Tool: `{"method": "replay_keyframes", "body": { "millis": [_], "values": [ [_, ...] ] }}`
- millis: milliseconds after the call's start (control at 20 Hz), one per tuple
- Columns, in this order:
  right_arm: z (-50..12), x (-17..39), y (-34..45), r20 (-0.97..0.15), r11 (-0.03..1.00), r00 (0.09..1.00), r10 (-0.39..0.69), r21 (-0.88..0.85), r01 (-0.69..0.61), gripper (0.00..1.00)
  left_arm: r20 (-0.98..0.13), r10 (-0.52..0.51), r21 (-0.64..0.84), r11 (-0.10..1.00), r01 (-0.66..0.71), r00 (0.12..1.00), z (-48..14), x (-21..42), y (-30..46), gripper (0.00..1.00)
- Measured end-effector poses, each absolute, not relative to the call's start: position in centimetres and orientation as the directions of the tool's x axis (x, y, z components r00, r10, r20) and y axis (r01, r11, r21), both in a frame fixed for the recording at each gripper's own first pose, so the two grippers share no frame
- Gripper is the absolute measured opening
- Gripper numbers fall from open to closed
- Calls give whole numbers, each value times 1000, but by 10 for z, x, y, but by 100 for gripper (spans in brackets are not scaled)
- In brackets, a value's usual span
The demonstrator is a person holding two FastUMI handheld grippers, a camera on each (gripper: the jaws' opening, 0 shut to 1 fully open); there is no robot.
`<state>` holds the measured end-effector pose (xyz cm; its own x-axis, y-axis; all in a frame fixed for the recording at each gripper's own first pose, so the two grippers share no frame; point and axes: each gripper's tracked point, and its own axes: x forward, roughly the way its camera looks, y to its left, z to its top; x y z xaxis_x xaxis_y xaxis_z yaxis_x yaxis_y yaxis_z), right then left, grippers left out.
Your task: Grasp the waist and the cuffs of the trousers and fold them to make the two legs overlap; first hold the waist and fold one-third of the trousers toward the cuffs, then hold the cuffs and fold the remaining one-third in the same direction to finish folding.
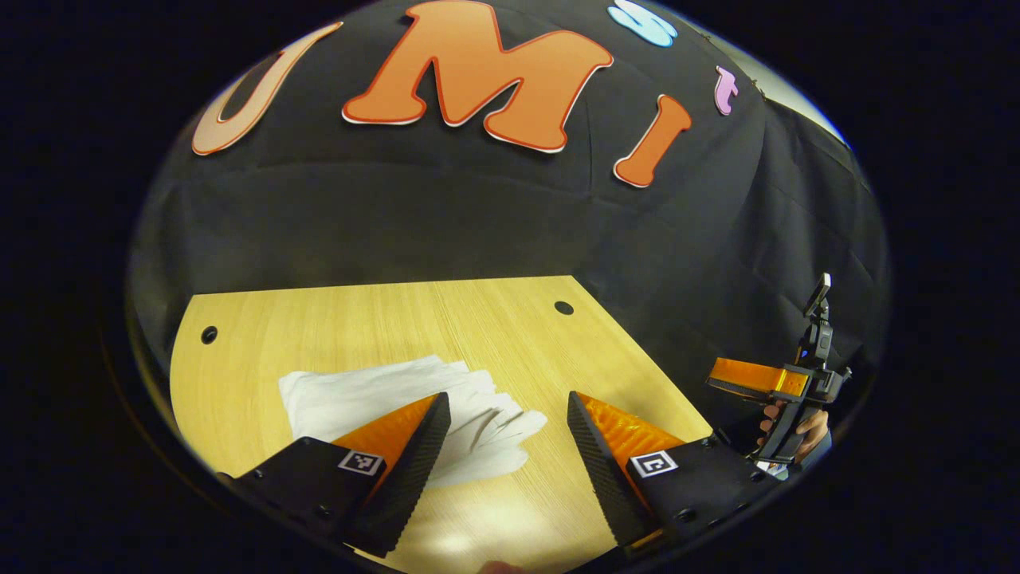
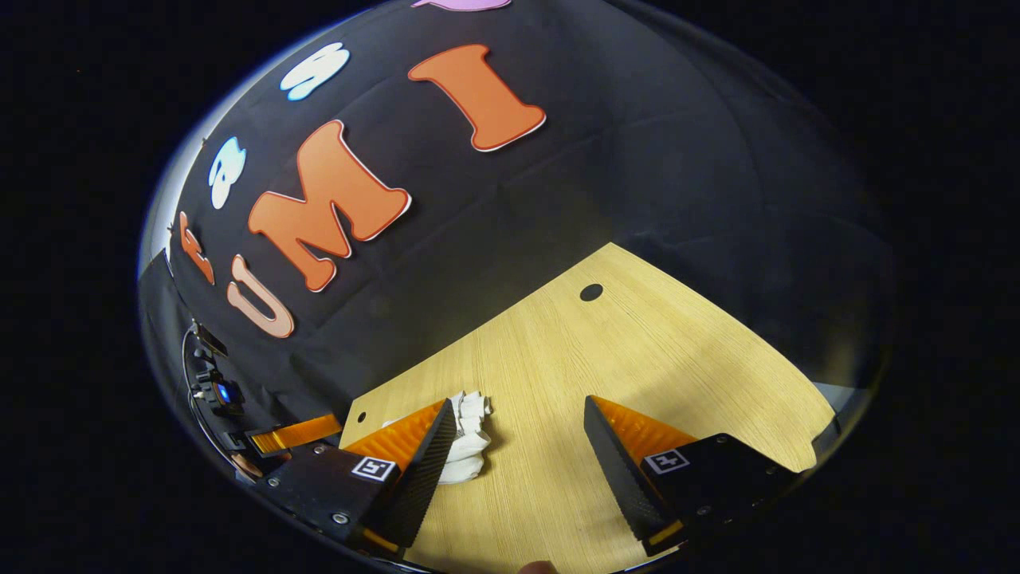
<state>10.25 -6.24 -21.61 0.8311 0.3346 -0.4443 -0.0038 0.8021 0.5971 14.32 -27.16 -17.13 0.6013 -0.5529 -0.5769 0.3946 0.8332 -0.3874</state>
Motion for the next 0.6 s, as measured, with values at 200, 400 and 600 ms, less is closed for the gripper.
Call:
{"method": "replay_keyframes", "body": {
  "millis": [200,400,600],
  "values": [
    [-189,108,-43,-394,819,849,352,568,-76,97,-543,-482,-322,876,359,688,-143,140,-242,98],
    [-145,106,-18,-306,860,884,353,479,-177,97,-489,-382,-215,924,316,784,-107,126,-211,99],
    [-95,94,23,-196,865,895,400,404,-298,97,-386,-259,-123,966,229,885,-65,107,-177,98]
  ]
}}
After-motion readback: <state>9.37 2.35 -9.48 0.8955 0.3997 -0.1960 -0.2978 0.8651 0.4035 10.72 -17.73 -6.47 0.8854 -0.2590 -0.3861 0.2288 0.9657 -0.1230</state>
